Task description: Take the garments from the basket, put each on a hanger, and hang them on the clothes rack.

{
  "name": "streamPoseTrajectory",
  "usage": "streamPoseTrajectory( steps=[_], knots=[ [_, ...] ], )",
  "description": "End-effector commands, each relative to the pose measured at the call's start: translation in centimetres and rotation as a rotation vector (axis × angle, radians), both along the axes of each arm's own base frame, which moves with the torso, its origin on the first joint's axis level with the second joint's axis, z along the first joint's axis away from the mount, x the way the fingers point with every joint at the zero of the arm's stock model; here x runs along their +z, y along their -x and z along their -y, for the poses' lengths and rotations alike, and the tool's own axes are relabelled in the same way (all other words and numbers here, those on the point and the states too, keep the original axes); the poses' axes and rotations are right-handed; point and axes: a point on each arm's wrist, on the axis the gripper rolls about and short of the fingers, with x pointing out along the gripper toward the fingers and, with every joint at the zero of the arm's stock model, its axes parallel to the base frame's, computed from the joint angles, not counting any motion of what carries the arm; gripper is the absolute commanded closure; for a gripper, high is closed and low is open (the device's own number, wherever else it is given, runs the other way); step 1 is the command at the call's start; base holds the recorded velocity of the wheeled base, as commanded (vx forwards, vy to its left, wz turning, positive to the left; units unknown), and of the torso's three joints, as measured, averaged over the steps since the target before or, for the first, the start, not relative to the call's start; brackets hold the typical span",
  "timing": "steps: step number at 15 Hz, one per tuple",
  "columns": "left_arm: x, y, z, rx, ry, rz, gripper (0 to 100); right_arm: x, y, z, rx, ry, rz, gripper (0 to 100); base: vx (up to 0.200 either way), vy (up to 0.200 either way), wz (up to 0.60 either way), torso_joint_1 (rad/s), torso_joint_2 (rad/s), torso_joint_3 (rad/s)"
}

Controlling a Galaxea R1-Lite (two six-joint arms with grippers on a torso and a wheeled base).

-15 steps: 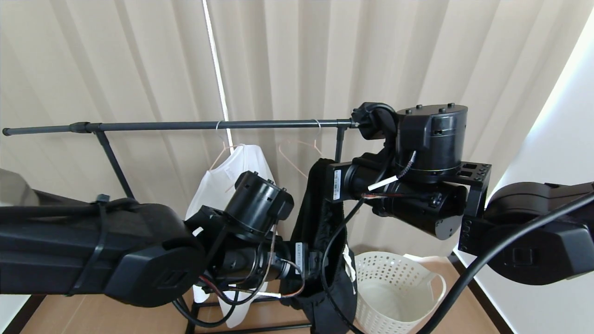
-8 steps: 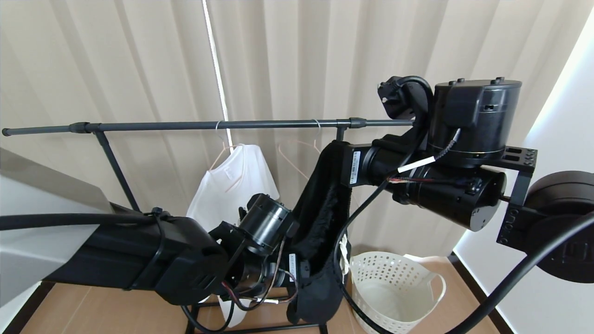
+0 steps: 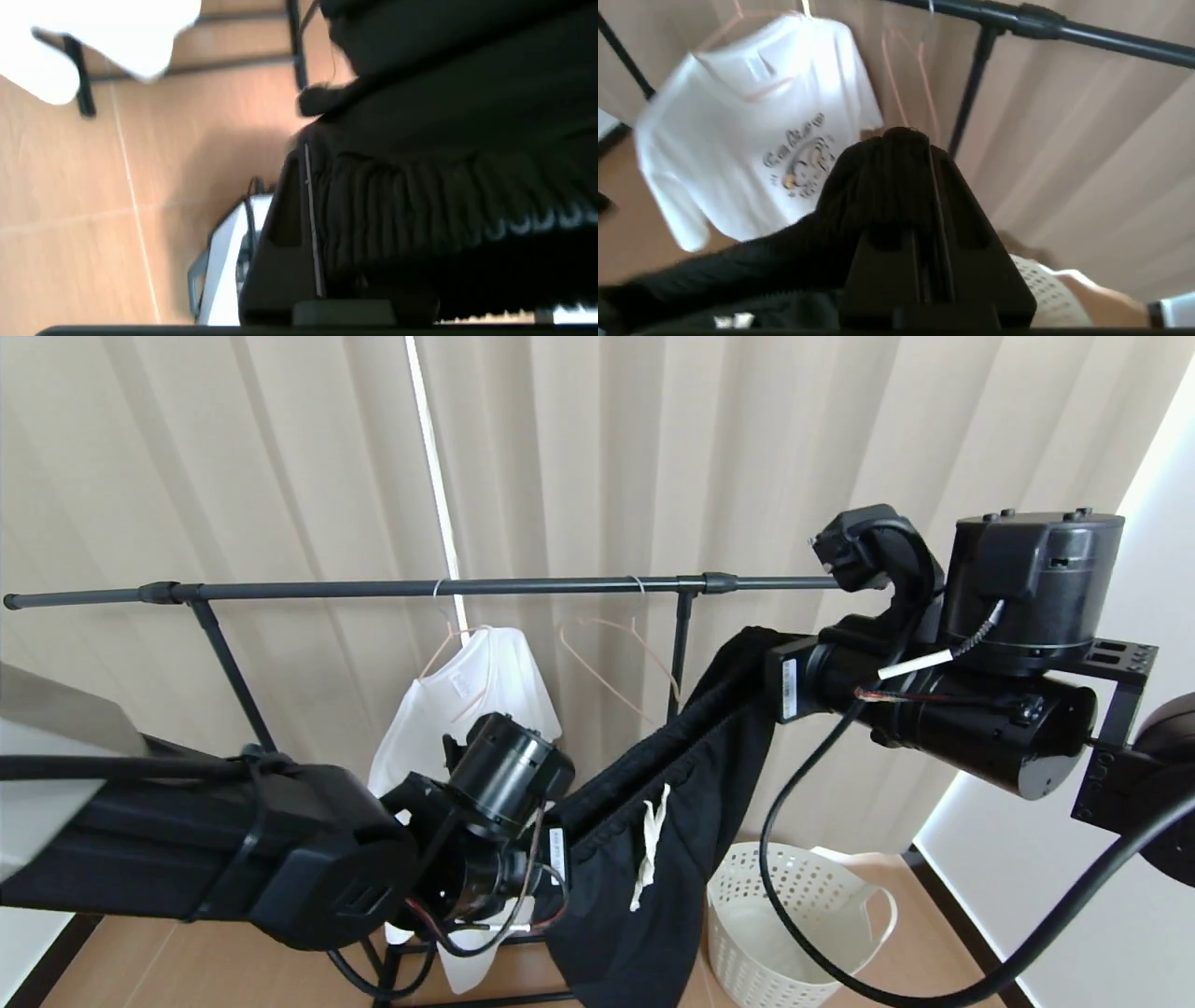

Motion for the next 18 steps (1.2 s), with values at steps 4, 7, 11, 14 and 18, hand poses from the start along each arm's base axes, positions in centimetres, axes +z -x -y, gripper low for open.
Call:
streamPoseTrajectory(
  steps=[4,7,11,14,18],
  knots=[
    [7.8,-1.0,-1.4,0.075,0.018,0.269,100,-2.0,2.9,2.7,0.023,0.24,-0.194,100,0.0,0.0,0.0,0.0,0.0,0.0],
    [8.3,-0.9,-1.3,0.099,-0.08,0.333,100,0.1,3.6,1.5,0.026,0.132,-0.253,100,0.0,0.0,0.0,0.0,0.0,0.0],
    [9.6,-0.1,-1.9,0.131,-0.102,0.384,100,1.2,3.2,2.4,0.004,0.062,-0.31,100,0.0,0.0,0.0,0.0,0.0,0.0],
    [10.6,0.7,-2.9,0.146,-0.084,0.404,100,1.3,2.3,3.8,-0.055,0.052,-0.306,100,0.0,0.0,0.0,0.0,0.0,0.0],
    [10.8,1.7,-5.5,0.191,-0.096,0.406,100,1.8,0.6,6.4,-0.164,0.032,-0.291,100,0.0,0.0,0.0,0.0,0.0,0.0]
  ],
)
